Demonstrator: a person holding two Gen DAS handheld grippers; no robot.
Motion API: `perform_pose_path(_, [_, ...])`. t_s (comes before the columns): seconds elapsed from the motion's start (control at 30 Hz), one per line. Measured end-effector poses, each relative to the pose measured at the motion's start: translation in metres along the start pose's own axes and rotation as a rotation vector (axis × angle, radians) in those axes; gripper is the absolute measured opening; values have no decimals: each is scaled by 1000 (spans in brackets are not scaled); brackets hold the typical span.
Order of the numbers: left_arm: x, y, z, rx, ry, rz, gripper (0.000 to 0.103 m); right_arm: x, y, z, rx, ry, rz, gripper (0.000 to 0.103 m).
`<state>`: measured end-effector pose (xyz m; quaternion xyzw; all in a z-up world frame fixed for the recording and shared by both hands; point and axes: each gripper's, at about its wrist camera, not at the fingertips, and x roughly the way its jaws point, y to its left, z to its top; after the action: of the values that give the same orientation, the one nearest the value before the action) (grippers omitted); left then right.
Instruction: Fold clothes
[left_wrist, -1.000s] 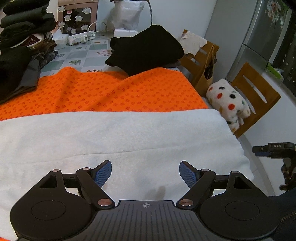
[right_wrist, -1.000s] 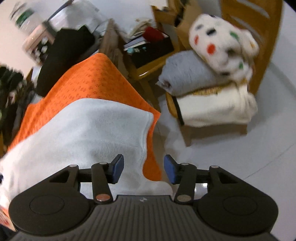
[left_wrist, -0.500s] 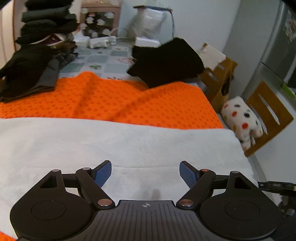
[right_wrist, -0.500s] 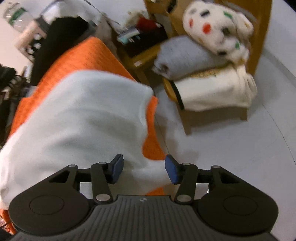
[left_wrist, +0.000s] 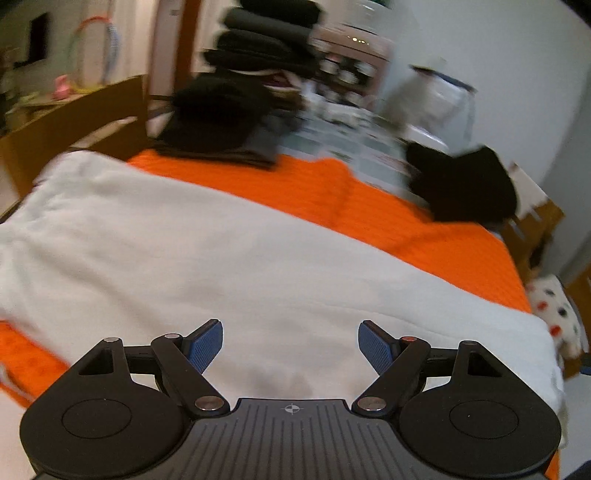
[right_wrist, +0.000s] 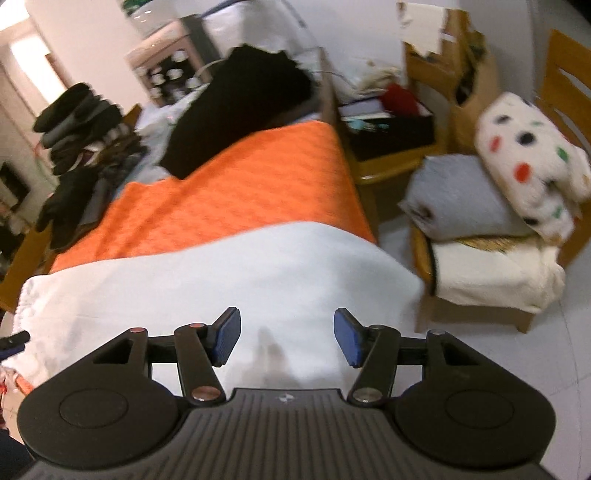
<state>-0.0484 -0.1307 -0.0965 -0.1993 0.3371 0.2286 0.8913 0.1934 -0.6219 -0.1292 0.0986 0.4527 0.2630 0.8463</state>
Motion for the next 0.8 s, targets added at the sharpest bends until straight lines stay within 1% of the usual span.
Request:
perform_pose_path(0.1, [-11, 45, 1, -38, -19, 45, 82, 9, 39, 5, -38, 1, 23, 63])
perform_pose_path(0.2, [-21, 92, 5, -55, -34, 90, 82, 18, 84, 1, -72, 6, 35, 64])
perform_pose_path(0.3, [-31, 137, 13, -31, -55, 112, 82, 29, 131, -7, -107, 15, 46, 66])
perform_pose_path(0.4, [-40, 184, 22, 8, -83, 112, 82, 43, 182, -23, -146, 31, 47, 66])
perform_pose_path(0.5, [-44, 222, 34, 65, -86, 78, 83, 52, 232, -42, -178, 38, 51, 66])
perform_pose_path(0.57, [-46, 246, 43, 105, -82, 49, 86, 56, 264, -56, -187, 35, 56, 66])
perform_pose_path(0.73, [-52, 306, 64, 205, -71, -24, 87, 65, 345, -91, -208, 27, 68, 67])
perform_pose_path(0.8, [-53, 321, 71, 237, -59, -55, 88, 66, 373, -104, -216, 23, 74, 68])
